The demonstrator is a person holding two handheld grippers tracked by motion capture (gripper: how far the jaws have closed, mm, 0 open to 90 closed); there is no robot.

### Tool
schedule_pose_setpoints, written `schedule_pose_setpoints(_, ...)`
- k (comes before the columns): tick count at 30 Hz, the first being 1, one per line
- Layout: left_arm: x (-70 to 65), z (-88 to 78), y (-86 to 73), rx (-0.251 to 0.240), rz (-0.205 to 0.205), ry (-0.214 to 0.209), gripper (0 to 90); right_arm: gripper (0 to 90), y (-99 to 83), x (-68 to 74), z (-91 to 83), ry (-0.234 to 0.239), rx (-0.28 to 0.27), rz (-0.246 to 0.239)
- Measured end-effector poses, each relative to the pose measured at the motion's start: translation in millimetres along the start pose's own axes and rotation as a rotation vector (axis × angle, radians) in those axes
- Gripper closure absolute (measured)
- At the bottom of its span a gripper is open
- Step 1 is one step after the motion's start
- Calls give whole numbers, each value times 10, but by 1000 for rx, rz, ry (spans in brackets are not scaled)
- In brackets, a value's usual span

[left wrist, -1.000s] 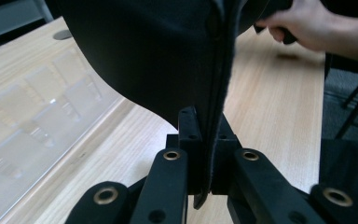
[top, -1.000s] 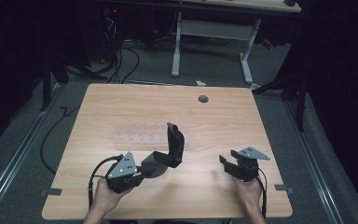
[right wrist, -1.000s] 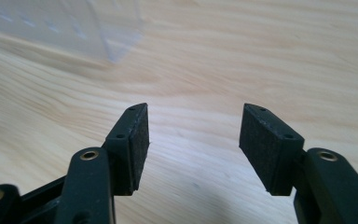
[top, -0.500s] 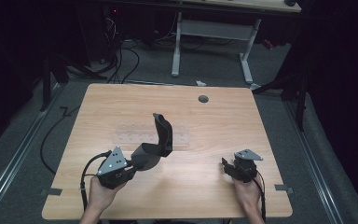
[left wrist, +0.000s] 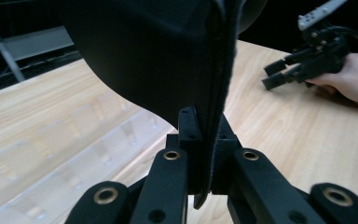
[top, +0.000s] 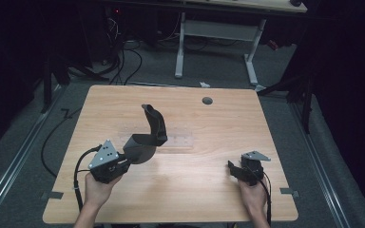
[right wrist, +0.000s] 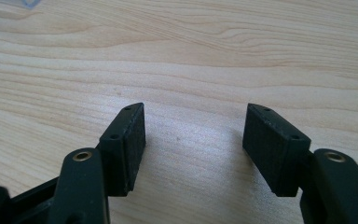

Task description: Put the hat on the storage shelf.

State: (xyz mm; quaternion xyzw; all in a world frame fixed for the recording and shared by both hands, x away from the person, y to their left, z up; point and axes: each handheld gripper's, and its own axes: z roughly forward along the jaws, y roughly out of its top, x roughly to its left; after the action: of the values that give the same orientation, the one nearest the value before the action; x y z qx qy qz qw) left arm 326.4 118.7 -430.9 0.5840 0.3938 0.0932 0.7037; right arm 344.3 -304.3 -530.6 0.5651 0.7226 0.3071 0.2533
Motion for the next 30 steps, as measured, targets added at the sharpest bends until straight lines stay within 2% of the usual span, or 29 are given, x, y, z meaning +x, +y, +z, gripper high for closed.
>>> schedule_pose_setpoints(6, 98, 16, 65, -25, 11, 34, 873, 395, 0, 0, 0, 0, 0, 0)
schedule_pose_setpoints(12, 213, 36, 147, -57, 4, 68, 873, 395, 0, 1, 0, 0, 0, 0)
schedule_pose_setpoints(20, 354, 51, 254, -88, 29, 117, 873, 397, 1, 3, 2, 1, -1, 2)
schedule_pose_setpoints(26, 462, 45, 298, -105, 27, 145, 873, 399, 1, 5, 2, 4, -2, 2)
schedule_pose_setpoints(30, 522, 49, 292, -109, 44, 170, 872, 399, 1, 4, 2, 4, -2, 3)
